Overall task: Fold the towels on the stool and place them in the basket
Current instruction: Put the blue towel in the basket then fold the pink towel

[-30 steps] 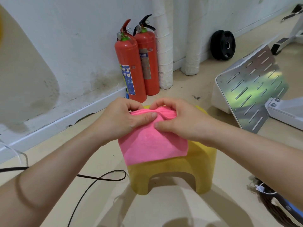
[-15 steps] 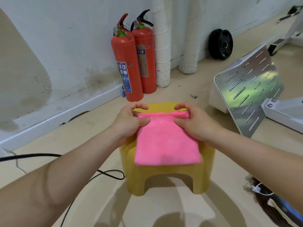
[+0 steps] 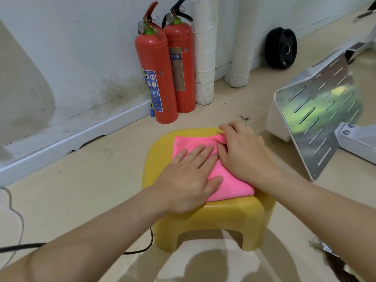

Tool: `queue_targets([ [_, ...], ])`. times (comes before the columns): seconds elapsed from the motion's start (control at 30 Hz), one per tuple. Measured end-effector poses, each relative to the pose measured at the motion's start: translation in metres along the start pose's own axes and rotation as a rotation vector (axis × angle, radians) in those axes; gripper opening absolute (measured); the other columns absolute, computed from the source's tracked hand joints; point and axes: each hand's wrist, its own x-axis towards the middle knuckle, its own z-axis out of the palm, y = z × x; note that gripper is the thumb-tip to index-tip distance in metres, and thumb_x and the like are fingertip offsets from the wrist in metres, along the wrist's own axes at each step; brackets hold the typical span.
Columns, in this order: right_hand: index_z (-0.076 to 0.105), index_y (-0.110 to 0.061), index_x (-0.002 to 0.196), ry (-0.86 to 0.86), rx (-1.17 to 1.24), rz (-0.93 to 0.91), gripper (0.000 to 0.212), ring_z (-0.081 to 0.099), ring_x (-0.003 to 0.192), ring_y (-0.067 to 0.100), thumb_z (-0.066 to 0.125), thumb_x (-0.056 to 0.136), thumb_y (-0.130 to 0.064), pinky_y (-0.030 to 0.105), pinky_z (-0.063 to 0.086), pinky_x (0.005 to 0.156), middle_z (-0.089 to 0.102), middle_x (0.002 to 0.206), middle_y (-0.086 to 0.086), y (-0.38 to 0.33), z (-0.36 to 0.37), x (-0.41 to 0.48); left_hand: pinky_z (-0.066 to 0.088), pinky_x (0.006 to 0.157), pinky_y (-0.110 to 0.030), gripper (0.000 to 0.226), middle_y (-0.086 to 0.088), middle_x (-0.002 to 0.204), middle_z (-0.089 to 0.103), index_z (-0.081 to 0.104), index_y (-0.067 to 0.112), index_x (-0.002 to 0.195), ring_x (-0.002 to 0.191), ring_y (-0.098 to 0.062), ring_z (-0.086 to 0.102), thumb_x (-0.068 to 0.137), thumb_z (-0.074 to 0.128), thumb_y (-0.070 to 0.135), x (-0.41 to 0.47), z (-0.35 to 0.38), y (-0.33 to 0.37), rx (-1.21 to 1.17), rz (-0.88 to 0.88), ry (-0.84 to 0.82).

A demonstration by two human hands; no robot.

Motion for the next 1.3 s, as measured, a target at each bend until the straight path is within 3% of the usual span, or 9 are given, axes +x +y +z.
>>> queue_targets([
  [0.13, 0.050, -0.008, 0.131, 0.112, -0.042, -0.299, 0.052, 0.047, 0.123, 0.034, 0.057, 0.079, -0.012, 0.043, 0.041, 0.095, 0.047, 0.138, 0.016, -0.012, -0.012, -0.002, -0.007, 0.120, -0.041, 0.074, 0.006, 0.161, -0.011, -0.003, 0.025, 0.153, 0.145, -0.010, -0.018, 0.089, 0.002, 0.061, 0.000, 0.001, -0.002, 0.001, -0.021, 0.019],
  [0.2, 0.049, -0.008, 0.134, -0.040, 0.137, -0.401, 0.047, 0.048, 0.126, 0.028, 0.049, 0.088, -0.016, 0.036, 0.041, 0.099, 0.044, 0.145, 0.014, -0.021, -0.009, -0.010, -0.005, 0.120, -0.043, 0.081, 0.003, 0.162, 0.002, 0.004, 0.025, 0.153, 0.147, -0.015, -0.012, 0.081, 0.000, 0.061, 0.001, 0.000, -0.001, -0.002, -0.020, 0.014],
  [0.37, 0.011, -0.022, 0.153, -0.357, 0.140, -0.362, 0.071, 0.002, 0.146, 0.003, 0.011, 0.093, -0.060, 0.021, -0.002, 0.115, 0.006, 0.161, -0.007, -0.001, 0.000, -0.021, -0.005, 0.120, -0.042, 0.084, 0.009, 0.161, -0.011, -0.010, 0.027, 0.151, 0.146, -0.009, -0.015, 0.085, 0.017, 0.070, 0.001, -0.005, -0.013, -0.062, -0.114, -0.039],
  [0.57, 0.000, -0.027, 0.152, -0.457, -0.023, -0.318, 0.080, -0.010, 0.145, 0.004, 0.004, 0.084, -0.068, 0.038, -0.004, 0.119, -0.008, 0.160, -0.010, -0.003, -0.010, -0.023, -0.001, 0.119, -0.046, 0.061, 0.007, 0.161, -0.008, 0.002, 0.026, 0.153, 0.147, -0.010, -0.010, 0.099, 0.017, 0.050, -0.001, -0.009, -0.034, -0.042, -0.229, 0.036],
  [0.7, 0.041, -0.023, 0.138, -0.157, -0.143, -0.404, 0.062, 0.030, 0.140, 0.020, 0.023, 0.093, -0.062, 0.048, 0.025, 0.107, 0.032, 0.152, 0.004, -0.002, -0.016, -0.030, 0.035, 0.102, -0.038, 0.033, 0.004, 0.122, 0.058, 0.062, 0.026, 0.116, 0.116, -0.017, 0.049, 0.094, 0.043, 0.042, -0.023, -0.018, -0.021, -0.063, 0.110, 0.399],
  [0.83, 0.057, -0.019, 0.120, -0.178, -0.091, -0.572, 0.061, 0.055, 0.113, 0.023, 0.028, 0.092, -0.064, 0.038, 0.041, 0.095, 0.056, 0.127, 0.005, 0.003, -0.021, -0.041, 0.028, 0.109, -0.019, 0.064, 0.008, 0.136, 0.050, 0.053, 0.025, 0.133, 0.127, -0.008, 0.041, 0.081, 0.043, 0.064, -0.042, -0.008, -0.029, -0.222, 0.103, 0.172],
  [1.03, 0.012, -0.022, 0.153, -0.450, -0.111, -0.482, 0.092, 0.002, 0.148, 0.013, 0.024, 0.080, -0.077, 0.031, 0.000, 0.117, 0.008, 0.161, -0.002, 0.002, -0.024, -0.051, 0.019, 0.104, -0.009, 0.060, 0.011, 0.147, 0.044, 0.048, 0.027, 0.139, 0.134, -0.007, 0.041, 0.080, 0.053, 0.020, -0.042, -0.008, -0.035, -0.194, 0.019, 0.199],
  [1.2, 0.054, -0.022, 0.127, -0.256, -0.050, -0.451, 0.049, 0.057, 0.117, 0.024, 0.041, 0.082, -0.035, 0.036, 0.045, 0.098, 0.063, 0.126, 0.001, -0.004, -0.021, -0.052, 0.038, 0.087, -0.016, 0.041, 0.013, 0.118, 0.068, 0.064, 0.035, 0.119, 0.110, -0.012, 0.060, 0.083, 0.063, 0.015, -0.037, -0.015, -0.036, -0.343, -0.102, 0.277],
  [1.3, 0.060, -0.024, 0.106, -0.331, 0.112, -0.374, 0.027, 0.060, 0.091, 0.020, 0.049, 0.082, -0.028, 0.037, 0.046, 0.078, 0.068, 0.098, -0.003, -0.007, -0.044, -0.039, 0.045, 0.087, -0.032, 0.029, 0.011, 0.099, 0.071, 0.068, 0.031, 0.105, 0.097, -0.014, 0.061, 0.077, 0.058, 0.027, -0.035, -0.028, -0.045, -0.523, -0.128, 0.185],
])
